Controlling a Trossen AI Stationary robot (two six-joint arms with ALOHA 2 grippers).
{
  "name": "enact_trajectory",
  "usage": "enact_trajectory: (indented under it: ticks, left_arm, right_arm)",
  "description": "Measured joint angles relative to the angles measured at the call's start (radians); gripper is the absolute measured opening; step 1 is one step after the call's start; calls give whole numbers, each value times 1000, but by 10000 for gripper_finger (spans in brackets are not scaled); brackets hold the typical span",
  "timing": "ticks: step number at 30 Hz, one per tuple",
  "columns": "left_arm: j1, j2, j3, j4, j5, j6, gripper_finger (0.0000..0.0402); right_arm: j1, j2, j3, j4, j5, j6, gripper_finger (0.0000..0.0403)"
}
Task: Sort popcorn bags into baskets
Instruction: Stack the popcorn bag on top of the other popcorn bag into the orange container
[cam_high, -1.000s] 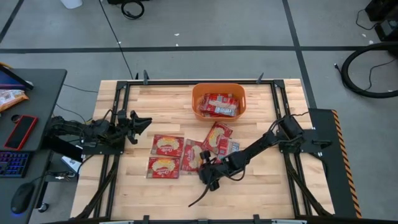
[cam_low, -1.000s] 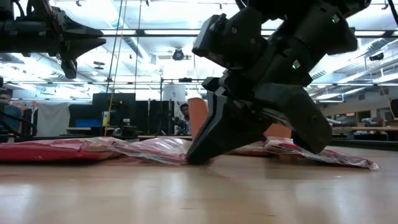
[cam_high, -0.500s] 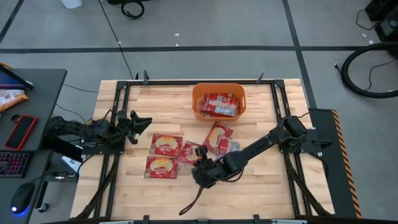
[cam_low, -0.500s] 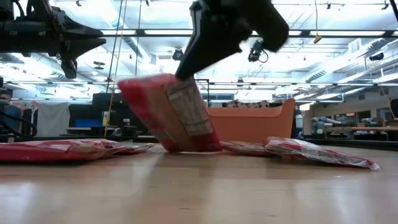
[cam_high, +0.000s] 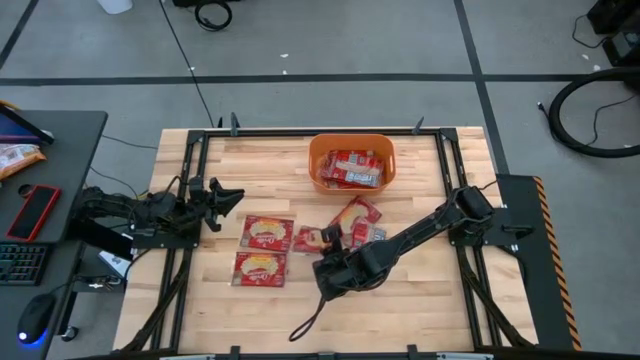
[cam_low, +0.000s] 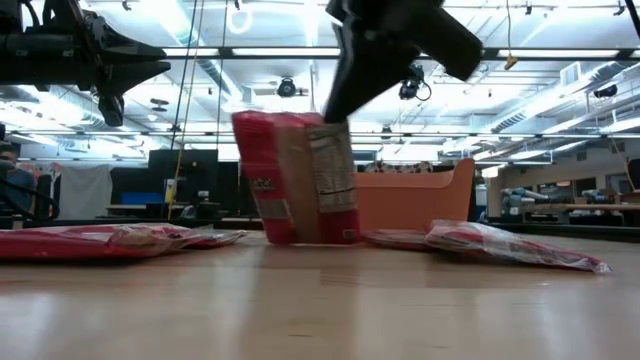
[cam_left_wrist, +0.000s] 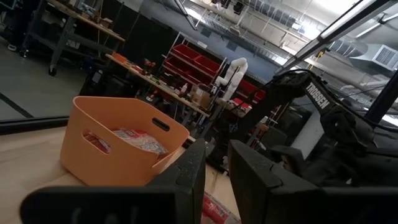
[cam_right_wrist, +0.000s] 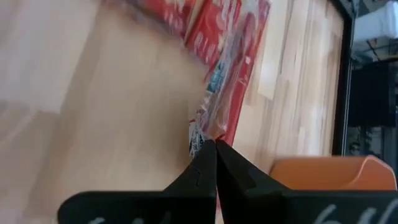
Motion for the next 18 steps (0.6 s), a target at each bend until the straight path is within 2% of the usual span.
enact_trajectory:
  ticks: [6, 10, 13, 18]
  left_arm:
    - [0, 0, 0, 0, 0, 0, 73]
    - [0, 0, 0, 0, 0, 0, 73]
    - [0, 0, 0, 0, 0, 0, 73]
    - [0, 0, 0, 0, 0, 0, 73]
  right_arm:
    - [5, 0, 0, -168, -6, -20, 1]
    - [10, 0, 0, -325, -76, -41, 4]
    - [3, 0, 0, -435, -167, 22, 5]
    - [-18, 0, 0, -567, -237, 181, 21]
